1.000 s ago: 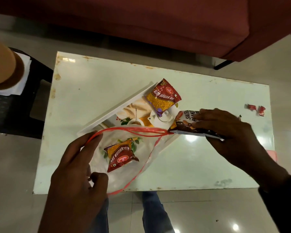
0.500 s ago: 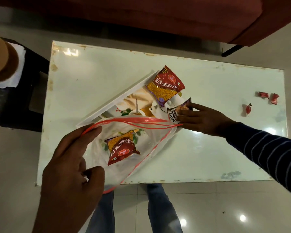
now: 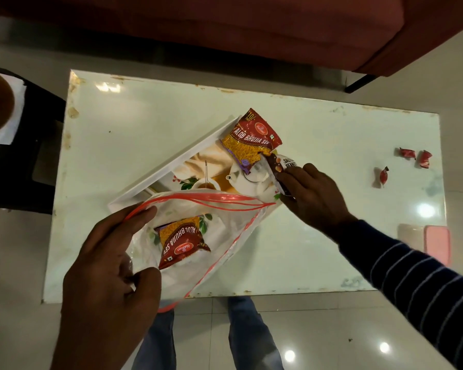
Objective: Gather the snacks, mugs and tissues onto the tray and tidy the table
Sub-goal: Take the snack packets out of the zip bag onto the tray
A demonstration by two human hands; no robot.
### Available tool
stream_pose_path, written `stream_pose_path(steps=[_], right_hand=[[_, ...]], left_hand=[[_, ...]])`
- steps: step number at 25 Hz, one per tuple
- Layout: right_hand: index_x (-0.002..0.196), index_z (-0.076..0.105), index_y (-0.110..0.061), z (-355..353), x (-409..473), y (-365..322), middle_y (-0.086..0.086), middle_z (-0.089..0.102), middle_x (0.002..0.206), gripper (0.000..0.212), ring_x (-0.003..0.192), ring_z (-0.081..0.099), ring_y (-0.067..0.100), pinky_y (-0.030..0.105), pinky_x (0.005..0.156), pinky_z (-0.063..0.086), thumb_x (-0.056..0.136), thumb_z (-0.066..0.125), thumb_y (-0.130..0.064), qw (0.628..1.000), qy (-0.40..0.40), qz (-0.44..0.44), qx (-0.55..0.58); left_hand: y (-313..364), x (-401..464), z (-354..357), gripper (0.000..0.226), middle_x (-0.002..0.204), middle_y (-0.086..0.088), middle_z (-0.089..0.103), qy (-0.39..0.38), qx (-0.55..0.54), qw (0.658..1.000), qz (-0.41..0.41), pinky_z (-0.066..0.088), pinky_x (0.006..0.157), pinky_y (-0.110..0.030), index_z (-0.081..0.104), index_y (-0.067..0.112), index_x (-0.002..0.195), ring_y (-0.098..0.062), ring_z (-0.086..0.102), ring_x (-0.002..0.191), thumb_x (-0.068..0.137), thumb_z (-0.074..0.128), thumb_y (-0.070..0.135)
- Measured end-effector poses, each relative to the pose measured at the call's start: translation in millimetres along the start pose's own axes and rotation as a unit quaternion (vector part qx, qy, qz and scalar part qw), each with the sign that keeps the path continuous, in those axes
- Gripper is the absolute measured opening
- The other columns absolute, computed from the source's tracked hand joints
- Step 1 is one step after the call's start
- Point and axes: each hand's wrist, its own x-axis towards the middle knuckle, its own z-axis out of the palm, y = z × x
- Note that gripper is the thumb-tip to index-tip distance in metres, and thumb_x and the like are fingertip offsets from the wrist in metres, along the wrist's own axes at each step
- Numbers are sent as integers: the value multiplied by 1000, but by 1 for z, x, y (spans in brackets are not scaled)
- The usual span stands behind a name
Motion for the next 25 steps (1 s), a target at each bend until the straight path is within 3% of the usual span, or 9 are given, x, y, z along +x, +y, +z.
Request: stream_pose_path(steps=[3,7,11,13,15,18,20,23,25], right_hand=[[111,64,-6,15,5,-29,11,67,100,34,80,54,31,37,57,47,78,66,-12,987,12,158,-12],[112,64,-8,40,22,-65,9,62,110,26,93,57,32,41,64,53,86,61,-14,956,-82,282,9],[129,54,-12,54,31,-84,6,53,131,39,107,57,28,40,76,56,92,60,-24,931,-119,321,122],[131,54,-13,52,31,-78,5,52,135,44,113,57,26,39,80,58,91,64,-26,920,-85,329,194],[127,57,-18,47,24,-67,2,52,132,42,113,58,23,37,78,59,88,68,-25,925,-61,326,183],[126,58,-20,39,14,-57,1,52,126,41,110,59,22,40,77,59,88,68,-28,915,-110,348,174],[125,59,-18,30,21,-57,3,54,121,37,106,61,23,41,79,57,90,66,-28,903,-124,364,190],[104,68,-12,-13,45,-74,5,61,98,17,80,64,22,38,70,54,89,67,-20,872,74,408,261],[90,68,-11,-68,56,-95,2,63,83,4,66,61,16,27,60,48,86,66,-12,845,211,361,332]], left_hand=[[1,3,4,69,103,-7,57,-4,1,1000,6,40,65,5,53,26,123,9,53,72,58,61,1],[-2,5,7,71,124,-1,57,-22,-8,1000,20,36,72,8,52,31,122,20,51,85,58,58,2],[-4,5,8,68,117,27,55,-34,-11,999,10,27,77,13,53,48,123,33,42,91,64,59,16],[-7,3,10,65,113,11,57,-34,5,999,13,29,75,13,55,25,124,12,54,94,65,69,0],[-3,2,9,70,105,-6,57,-21,24,999,20,32,72,11,54,18,122,-8,57,79,62,73,-12],[-1,5,8,69,104,2,57,-5,14,999,33,32,72,11,50,31,119,17,54,87,59,64,1],[-1,5,8,64,102,0,58,8,6,999,31,35,70,9,52,29,120,19,52,83,62,64,4],[1,2,7,57,106,-2,60,20,6,1000,23,42,63,1,61,20,124,4,56,72,68,62,7],[2,1,5,57,123,1,60,16,7,1000,14,43,65,0,63,13,127,-2,57,70,70,61,6]])
